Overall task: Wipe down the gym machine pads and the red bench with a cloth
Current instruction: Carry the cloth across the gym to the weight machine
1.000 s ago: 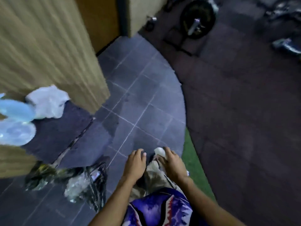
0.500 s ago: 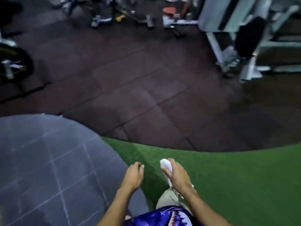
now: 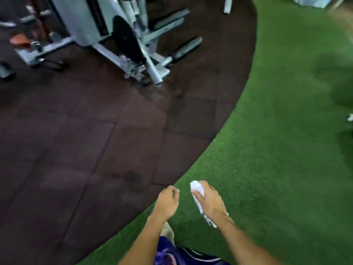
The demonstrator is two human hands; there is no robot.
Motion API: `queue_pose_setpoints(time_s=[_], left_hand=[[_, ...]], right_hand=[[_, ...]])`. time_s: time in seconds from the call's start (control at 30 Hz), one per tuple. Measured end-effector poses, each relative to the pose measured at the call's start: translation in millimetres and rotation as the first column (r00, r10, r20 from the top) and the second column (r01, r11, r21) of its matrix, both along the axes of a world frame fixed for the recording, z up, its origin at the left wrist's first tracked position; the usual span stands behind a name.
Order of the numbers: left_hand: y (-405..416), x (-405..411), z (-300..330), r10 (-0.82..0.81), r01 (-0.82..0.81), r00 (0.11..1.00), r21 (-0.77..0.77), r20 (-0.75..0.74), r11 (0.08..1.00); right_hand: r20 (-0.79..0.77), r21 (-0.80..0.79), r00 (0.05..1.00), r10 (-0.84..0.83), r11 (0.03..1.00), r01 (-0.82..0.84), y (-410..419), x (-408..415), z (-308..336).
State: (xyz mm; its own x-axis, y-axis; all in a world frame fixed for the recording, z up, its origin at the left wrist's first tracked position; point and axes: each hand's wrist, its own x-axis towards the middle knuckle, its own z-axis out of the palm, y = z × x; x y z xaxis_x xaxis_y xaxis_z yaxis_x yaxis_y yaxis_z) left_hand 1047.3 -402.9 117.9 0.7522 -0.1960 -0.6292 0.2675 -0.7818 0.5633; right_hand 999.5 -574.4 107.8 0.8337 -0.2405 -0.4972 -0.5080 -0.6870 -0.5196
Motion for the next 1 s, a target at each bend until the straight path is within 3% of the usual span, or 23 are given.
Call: queue_pose_setpoints(time_s=[0.27,0.53,1.0], left_hand=[[-104.6,204.8,1.1,-0.264,0.265,0.964,-0.012,0.038,0.964],[-185.5,402.4,22.2,-0.341,0.340,0.940,0.007,0.025,0.940],[-419.9,713.7,20.9,-0.243,0.243,0.970,0.032,-0.013,0.969]], right_hand=[[0.006,0.000,0.971,-0.239,0.971,0.239,-83.5,158.1,0.0],[0.019,0.030,0.928,-0.372,0.928,0.372,-164.6,336.9,15.5],[0.000,-0.010,0.974,-0.227,0.974,0.227,-417.7,664.1,24.9]])
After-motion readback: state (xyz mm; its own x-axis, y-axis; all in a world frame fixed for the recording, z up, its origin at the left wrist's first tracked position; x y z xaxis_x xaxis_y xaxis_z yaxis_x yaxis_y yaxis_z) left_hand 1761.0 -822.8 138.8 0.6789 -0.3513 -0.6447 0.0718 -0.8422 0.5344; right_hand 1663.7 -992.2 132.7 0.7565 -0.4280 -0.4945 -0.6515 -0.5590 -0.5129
